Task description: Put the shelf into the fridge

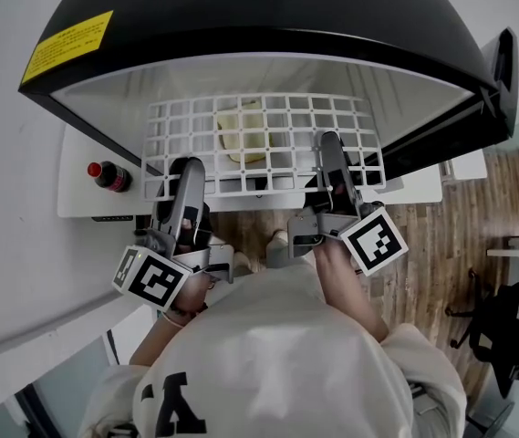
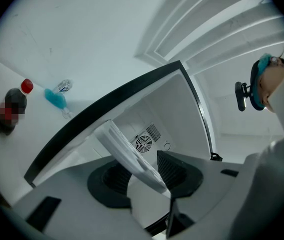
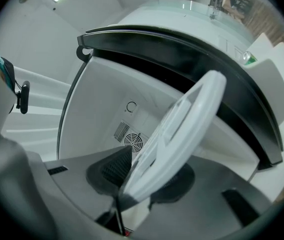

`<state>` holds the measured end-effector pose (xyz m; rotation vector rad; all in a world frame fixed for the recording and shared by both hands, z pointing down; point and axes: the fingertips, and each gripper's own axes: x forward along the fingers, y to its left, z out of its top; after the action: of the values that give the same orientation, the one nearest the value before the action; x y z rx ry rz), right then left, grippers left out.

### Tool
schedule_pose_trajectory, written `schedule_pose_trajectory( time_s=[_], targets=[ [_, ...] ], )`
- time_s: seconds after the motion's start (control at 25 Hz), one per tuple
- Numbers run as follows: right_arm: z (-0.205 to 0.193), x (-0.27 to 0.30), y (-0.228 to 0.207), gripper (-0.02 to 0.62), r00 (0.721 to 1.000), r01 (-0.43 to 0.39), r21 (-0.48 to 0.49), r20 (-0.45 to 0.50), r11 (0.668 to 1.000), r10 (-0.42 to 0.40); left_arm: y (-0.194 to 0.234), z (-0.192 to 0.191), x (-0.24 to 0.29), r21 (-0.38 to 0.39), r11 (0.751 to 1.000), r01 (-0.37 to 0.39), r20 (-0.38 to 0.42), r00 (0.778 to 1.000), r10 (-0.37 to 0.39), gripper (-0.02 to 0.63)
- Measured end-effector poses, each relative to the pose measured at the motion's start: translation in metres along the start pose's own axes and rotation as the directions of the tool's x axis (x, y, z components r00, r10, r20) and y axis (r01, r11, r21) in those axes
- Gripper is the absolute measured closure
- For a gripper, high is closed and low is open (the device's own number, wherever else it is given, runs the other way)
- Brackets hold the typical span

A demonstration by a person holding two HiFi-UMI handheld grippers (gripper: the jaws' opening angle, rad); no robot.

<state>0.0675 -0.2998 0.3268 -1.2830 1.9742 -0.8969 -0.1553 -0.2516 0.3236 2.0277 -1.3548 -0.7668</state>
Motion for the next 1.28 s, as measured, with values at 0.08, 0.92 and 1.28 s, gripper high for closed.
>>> schedule_pose_trajectory(
  time_s=[0.08,0.92,1.28],
  targets=[
    [0.001,0.002,-0.001,0.462,1.0,0.001,0.001,0.001,1.0,-0.001,0.001,0.0,0.003,0.002,1.0,-0.001,-0.004,1.0,0.001,0.445],
    [0.004,0.026,-0.003,0.462,1.0,-0.003,0.001,-0.003,1.0,0.003,0.008,0.008,0.024,0.042,0.999,-0.018,0.012,1.0,0.018,0.445],
    [0.004,0.029,-0.003,0.462,1.0,-0.007,0.006,-0.008,1.0,0.007,0.008,0.008,0.026,0.041,0.999,-0.026,0.021,0.999,0.025,0.445]
  ],
)
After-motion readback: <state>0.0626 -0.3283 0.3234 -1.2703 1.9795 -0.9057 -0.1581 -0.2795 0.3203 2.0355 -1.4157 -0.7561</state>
